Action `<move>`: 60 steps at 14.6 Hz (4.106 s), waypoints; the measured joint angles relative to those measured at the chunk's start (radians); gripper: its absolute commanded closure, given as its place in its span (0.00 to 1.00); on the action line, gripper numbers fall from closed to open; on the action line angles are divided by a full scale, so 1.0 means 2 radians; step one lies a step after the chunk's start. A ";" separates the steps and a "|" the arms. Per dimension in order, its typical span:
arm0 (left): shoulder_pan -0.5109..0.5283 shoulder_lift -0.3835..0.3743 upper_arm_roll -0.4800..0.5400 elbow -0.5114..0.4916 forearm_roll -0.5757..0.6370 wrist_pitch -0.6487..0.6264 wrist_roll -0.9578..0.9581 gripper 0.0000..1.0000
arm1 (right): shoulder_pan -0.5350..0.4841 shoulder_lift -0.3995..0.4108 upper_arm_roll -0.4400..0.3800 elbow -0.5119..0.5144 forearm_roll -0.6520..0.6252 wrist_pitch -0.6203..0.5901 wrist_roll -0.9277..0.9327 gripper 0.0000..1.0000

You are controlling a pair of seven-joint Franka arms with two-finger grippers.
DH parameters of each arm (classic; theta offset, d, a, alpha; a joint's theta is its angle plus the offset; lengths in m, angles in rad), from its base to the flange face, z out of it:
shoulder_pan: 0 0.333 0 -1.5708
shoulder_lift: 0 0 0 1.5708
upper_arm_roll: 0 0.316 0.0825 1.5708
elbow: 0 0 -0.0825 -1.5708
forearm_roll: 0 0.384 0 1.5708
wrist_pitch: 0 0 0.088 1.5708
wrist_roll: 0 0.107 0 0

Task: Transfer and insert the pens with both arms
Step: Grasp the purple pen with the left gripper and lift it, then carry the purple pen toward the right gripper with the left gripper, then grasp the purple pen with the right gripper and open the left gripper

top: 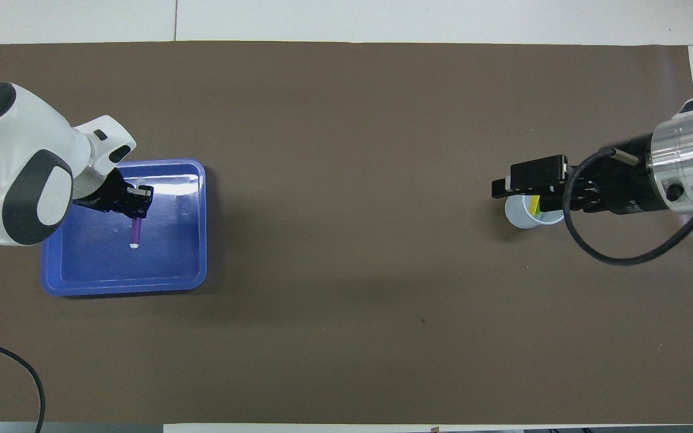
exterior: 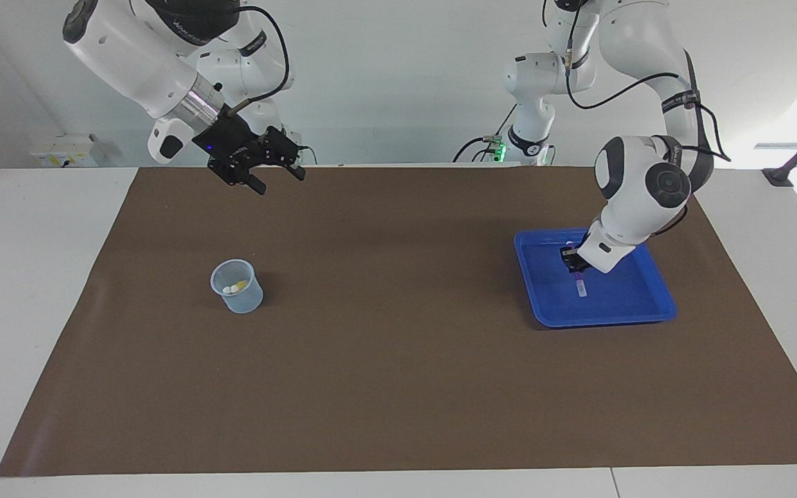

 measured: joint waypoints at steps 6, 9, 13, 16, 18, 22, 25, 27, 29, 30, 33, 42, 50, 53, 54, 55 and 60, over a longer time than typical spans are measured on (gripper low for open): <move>0.003 -0.027 -0.001 0.106 -0.164 -0.132 -0.248 1.00 | 0.000 -0.021 0.000 -0.051 0.064 0.040 0.003 0.00; -0.023 -0.048 -0.010 0.110 -0.239 -0.120 -0.448 1.00 | 0.005 -0.028 0.000 -0.062 0.090 0.060 0.040 0.00; -0.075 -0.056 -0.015 0.092 -0.306 -0.039 -0.653 1.00 | 0.045 -0.029 0.001 -0.064 0.093 0.103 0.098 0.00; -0.112 -0.061 -0.016 0.061 -0.330 0.044 -0.748 1.00 | 0.059 -0.029 0.001 -0.066 0.093 0.112 0.112 0.00; -0.133 -0.065 -0.017 0.042 -0.347 0.091 -0.794 1.00 | 0.060 -0.030 0.001 -0.067 0.093 0.112 0.112 0.00; -0.161 -0.078 -0.017 0.012 -0.380 0.152 -0.849 1.00 | 0.092 -0.030 0.001 -0.077 0.094 0.170 0.131 0.00; -0.177 -0.087 -0.016 -0.005 -0.391 0.182 -0.878 1.00 | 0.133 -0.031 0.002 -0.099 0.094 0.246 0.146 0.00; -0.185 -0.090 -0.017 -0.010 -0.392 0.196 -0.892 1.00 | 0.156 -0.033 0.002 -0.116 0.094 0.292 0.151 0.00; -0.186 -0.090 -0.017 -0.010 -0.393 0.201 -0.899 1.00 | 0.166 -0.034 0.003 -0.123 0.094 0.305 0.152 0.05; -0.186 -0.090 -0.016 -0.010 -0.393 0.202 -0.900 1.00 | 0.167 -0.035 0.003 -0.124 0.094 0.305 0.152 0.08; -0.188 -0.090 -0.016 -0.010 -0.393 0.212 -0.907 1.00 | 0.169 -0.038 0.002 -0.125 0.094 0.305 0.152 0.08; -0.204 -0.090 -0.016 -0.010 -0.394 0.235 -0.920 1.00 | 0.192 -0.028 0.003 -0.132 0.094 0.375 0.152 0.17; -0.211 -0.090 -0.016 -0.014 -0.394 0.240 -0.920 1.00 | 0.191 -0.026 0.000 -0.132 0.094 0.382 0.152 0.42; -0.211 -0.090 -0.016 -0.015 -0.394 0.241 -0.920 1.00 | 0.191 -0.026 0.000 -0.132 0.094 0.384 0.152 0.42; -0.211 -0.090 -0.016 -0.015 -0.394 0.241 -0.920 1.00 | 0.191 -0.026 0.000 -0.132 0.094 0.385 0.152 0.42; -0.211 -0.090 -0.016 -0.015 -0.394 0.241 -0.920 1.00 | 0.190 -0.026 0.000 -0.132 0.094 0.385 0.152 0.42; -0.211 -0.090 -0.016 -0.015 -0.394 0.243 -0.920 1.00 | 0.190 -0.025 0.000 -0.132 0.094 0.392 0.152 0.55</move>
